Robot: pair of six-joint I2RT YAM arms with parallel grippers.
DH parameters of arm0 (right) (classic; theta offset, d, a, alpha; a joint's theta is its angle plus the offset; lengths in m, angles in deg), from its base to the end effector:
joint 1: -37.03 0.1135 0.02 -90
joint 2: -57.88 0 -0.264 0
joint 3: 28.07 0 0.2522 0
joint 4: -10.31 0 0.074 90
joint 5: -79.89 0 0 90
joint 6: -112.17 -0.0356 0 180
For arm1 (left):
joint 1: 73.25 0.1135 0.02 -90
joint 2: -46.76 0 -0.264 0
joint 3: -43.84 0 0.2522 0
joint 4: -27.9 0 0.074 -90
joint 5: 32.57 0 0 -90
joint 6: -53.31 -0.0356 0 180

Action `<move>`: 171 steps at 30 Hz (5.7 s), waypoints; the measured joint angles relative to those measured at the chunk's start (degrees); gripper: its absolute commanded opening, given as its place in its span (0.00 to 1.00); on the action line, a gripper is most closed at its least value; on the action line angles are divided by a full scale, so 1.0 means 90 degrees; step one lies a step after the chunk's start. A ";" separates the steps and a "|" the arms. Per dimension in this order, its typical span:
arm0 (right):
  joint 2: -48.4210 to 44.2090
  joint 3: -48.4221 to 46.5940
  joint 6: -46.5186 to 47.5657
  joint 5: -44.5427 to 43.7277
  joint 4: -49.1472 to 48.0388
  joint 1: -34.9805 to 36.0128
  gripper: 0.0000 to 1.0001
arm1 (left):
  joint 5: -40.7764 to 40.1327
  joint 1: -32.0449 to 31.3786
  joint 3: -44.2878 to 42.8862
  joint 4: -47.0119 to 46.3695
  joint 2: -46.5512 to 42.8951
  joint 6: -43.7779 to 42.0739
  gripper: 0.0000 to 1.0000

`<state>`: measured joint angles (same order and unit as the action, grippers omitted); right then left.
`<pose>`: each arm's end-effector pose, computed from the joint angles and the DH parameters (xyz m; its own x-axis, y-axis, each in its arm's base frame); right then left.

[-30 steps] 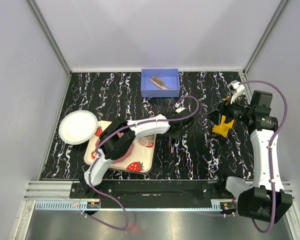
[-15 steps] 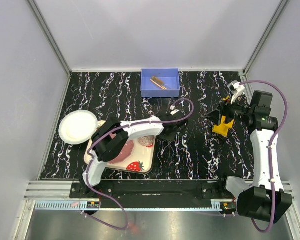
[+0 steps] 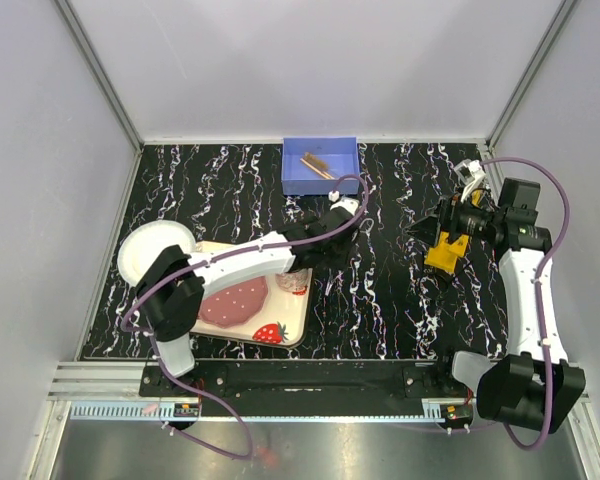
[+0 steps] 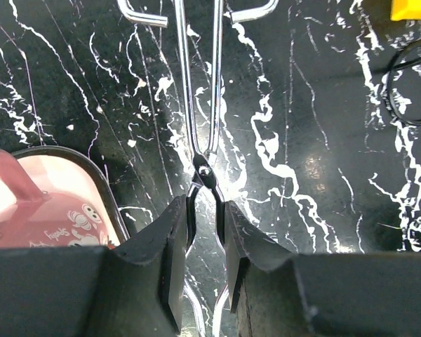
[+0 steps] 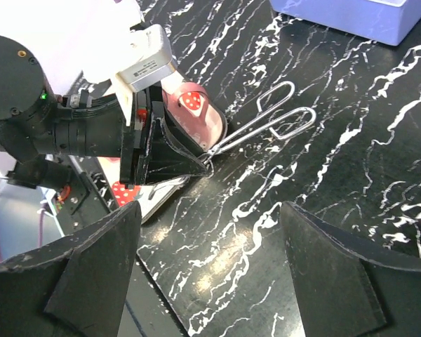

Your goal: Organize the chemistry lab equipment

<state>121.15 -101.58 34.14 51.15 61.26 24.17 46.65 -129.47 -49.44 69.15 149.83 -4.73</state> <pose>0.2200 -0.0182 0.3347 -0.5099 0.0141 -0.8601 -0.6611 0.6334 0.4022 0.2261 -0.3261 0.2430 -0.7644 0.2075 -0.6105 0.4084 0.8884 -0.2094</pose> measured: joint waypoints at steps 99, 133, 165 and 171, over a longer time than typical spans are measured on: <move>0.0590 -0.0527 -0.0969 -0.1212 -0.0894 0.1185 1.00 | 0.1671 0.2050 -0.2195 0.1797 -0.0539 -0.3011 0.00; 0.0831 -0.0522 0.0515 0.0010 -0.0102 0.0665 1.00 | 0.3033 0.2917 -0.4558 0.0792 0.2069 -0.5032 0.04; 0.3939 -0.6322 0.5688 -0.0721 0.4146 0.3320 0.71 | 0.4869 0.2295 -0.2312 0.3082 -0.0619 -0.6829 0.05; 0.4235 -0.6346 0.5668 -0.0559 0.4359 0.3487 0.22 | 0.4709 0.2205 -0.2108 0.3094 -0.1037 -0.6917 0.06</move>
<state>159.27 -158.69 85.16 46.12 100.49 55.55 89.03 -109.63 -68.42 97.00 140.49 -66.98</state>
